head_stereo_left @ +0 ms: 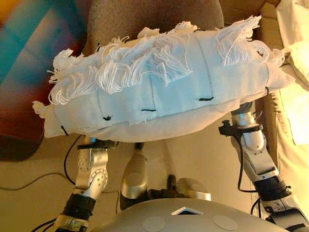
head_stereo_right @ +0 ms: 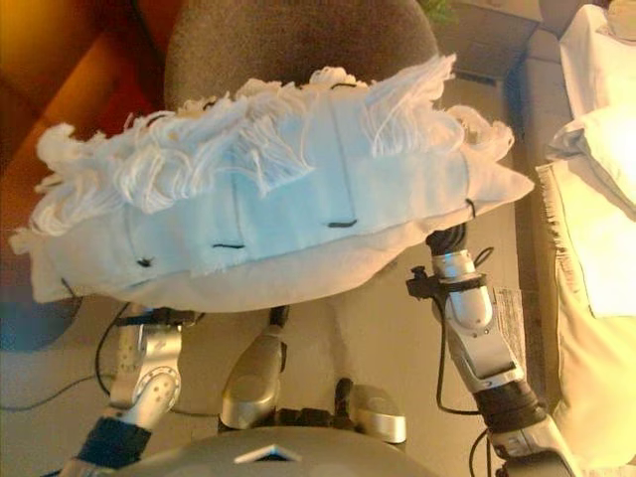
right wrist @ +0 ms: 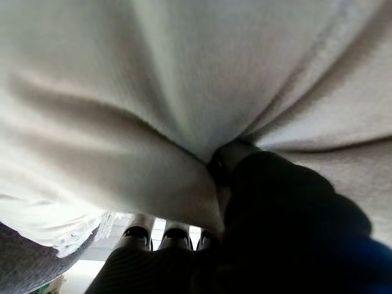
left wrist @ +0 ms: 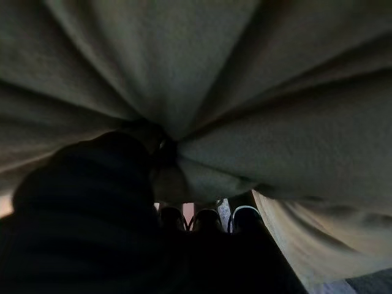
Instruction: Pick up the cushion and take it to the sofa
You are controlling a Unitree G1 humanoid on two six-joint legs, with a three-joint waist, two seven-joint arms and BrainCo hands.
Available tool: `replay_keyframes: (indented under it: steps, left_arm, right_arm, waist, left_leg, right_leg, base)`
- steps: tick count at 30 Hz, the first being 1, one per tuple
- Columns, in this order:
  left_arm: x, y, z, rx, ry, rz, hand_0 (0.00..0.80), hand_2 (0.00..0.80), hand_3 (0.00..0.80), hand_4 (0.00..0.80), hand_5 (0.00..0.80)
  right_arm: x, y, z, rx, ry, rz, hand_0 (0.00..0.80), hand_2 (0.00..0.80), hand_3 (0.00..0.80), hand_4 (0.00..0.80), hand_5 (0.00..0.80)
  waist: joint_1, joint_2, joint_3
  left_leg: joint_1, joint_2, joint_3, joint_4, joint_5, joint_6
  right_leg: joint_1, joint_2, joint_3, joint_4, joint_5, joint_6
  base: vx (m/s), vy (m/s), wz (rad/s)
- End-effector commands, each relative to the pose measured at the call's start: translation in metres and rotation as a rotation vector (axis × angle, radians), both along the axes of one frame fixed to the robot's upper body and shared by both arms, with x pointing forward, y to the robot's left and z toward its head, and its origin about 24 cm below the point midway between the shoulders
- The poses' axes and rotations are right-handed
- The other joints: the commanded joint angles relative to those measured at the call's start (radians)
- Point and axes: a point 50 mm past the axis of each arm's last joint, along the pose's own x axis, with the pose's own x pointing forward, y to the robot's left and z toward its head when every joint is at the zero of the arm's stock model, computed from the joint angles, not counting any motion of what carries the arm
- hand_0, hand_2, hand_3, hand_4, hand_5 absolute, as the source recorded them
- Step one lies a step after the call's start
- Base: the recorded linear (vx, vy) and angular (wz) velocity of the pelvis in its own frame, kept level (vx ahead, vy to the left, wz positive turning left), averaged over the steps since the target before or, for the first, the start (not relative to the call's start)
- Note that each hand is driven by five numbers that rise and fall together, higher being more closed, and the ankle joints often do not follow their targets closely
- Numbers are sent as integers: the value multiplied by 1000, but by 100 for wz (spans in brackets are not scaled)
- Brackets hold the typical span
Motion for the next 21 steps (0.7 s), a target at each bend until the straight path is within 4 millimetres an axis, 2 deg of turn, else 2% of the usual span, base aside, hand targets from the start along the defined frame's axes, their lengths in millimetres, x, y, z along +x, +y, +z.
replay_keyframes:
  steps: [1,2,3,4,6,7,8,9,11,13,17,19,21]
  left_arm:
    - [-3,-22,53,85,-329,-126,800,800,800,800,800]
    - [-5,-21,53,92,-329,-133,800,800,800,800,800]
    - [-3,-19,52,84,-313,-130,800,800,800,800,800]
    - [0,-17,51,69,-295,-130,800,800,800,800,800]
    - [6,-17,51,76,-302,-149,800,800,800,800,800]
    - [7,-18,52,86,-312,-153,800,800,800,800,800]
    - [7,-19,55,88,-320,-154,800,800,800,800,800]
    - [7,-20,57,88,-325,-156,800,800,800,800,800]
    - [7,-23,57,89,-324,-165,800,800,800,800,800]
    - [7,-29,53,86,-312,-184,800,800,800,800,800]
    - [8,-38,51,104,-320,-237,800,800,800,800,800]
    - [7,-38,49,107,-310,-247,800,800,800,800,800]
    - [8,-37,49,102,-302,-249,800,800,800,800,800]
  right_arm:
    - [-18,14,21,39,-125,151,800,800,800,800,800]
    - [-20,17,19,31,-127,147,800,800,800,800,800]
    - [-20,20,19,33,-131,146,800,800,800,800,800]
    - [-20,22,18,41,-132,145,800,800,800,800,800]
    - [-19,25,19,43,-139,142,800,800,800,800,800]
    - [-17,26,20,38,-142,142,800,800,800,800,800]
    - [-13,26,22,39,-146,141,800,800,800,800,800]
    - [-12,25,22,42,-148,137,800,800,800,800,800]
    - [-12,23,19,31,-146,113,800,800,800,800,800]
    - [-14,22,17,29,-146,97,800,800,800,800,800]
    - [-7,23,15,36,-134,67,800,800,800,800,800]
    - [-6,22,14,44,-122,58,800,800,800,800,800]
    - [-5,22,15,34,-116,57,800,800,800,800,800]
  waist:
    - [-35,-34,-175]
    - [-28,-41,-189]
    - [-30,-44,-195]
    - [-36,-46,-200]
    - [-43,-49,-206]
    - [-36,-48,-210]
    - [-32,-41,-210]
    - [-36,-35,-205]
    - [-49,-25,-199]
    - [-76,-22,-194]
    - [-121,-19,-182]
    - [-139,-16,-182]
    - [-152,-13,-190]
  left_leg:
    - [-5,3,-33,-186,38,38]
    - [-2,-19,-21,-168,19,59]
    - [9,-30,-7,-167,9,71]
    - [23,-39,2,-172,4,77]
    - [43,-56,16,-179,-1,79]
    - [55,-62,30,-187,-1,73]
    - [72,-63,32,-200,0,67]
    - [85,-66,21,-200,-5,67]
    - [112,-76,-14,-204,-12,68]
    - [160,-86,-47,-197,-37,66]
    - [251,-87,-72,-205,-115,69]
    - [296,-78,-82,-210,-151,75]
    - [327,-70,-93,-216,-173,79]
  right_leg:
    - [81,-17,-159,188,143,127]
    - [72,-30,-165,225,213,138]
    - [48,-21,-155,236,261,145]
    - [25,1,-142,222,276,147]
    - [-3,24,-163,166,280,145]
    - [-20,12,-221,103,285,140]
    - [-49,11,-255,47,272,130]
    - [-75,28,-251,11,250,116]
    - [-121,58,-228,-43,235,88]
    - [-189,63,-184,-131,272,74]
    - [-267,36,-78,-253,413,120]
    - [-289,31,-36,-265,441,132]
    - [-290,34,-14,-266,439,133]
  base:
    - [750,337,-45]
    - [642,292,-29]
    - [615,271,-29]
    - [521,214,-23]
    - [438,158,-10]
    - [376,106,-7]
    - [339,67,-13]
    - [342,36,-27]
    - [323,11,-8]
    - [328,-15,35]
    - [369,-80,53]
    - [387,-125,49]
    - [403,-146,59]
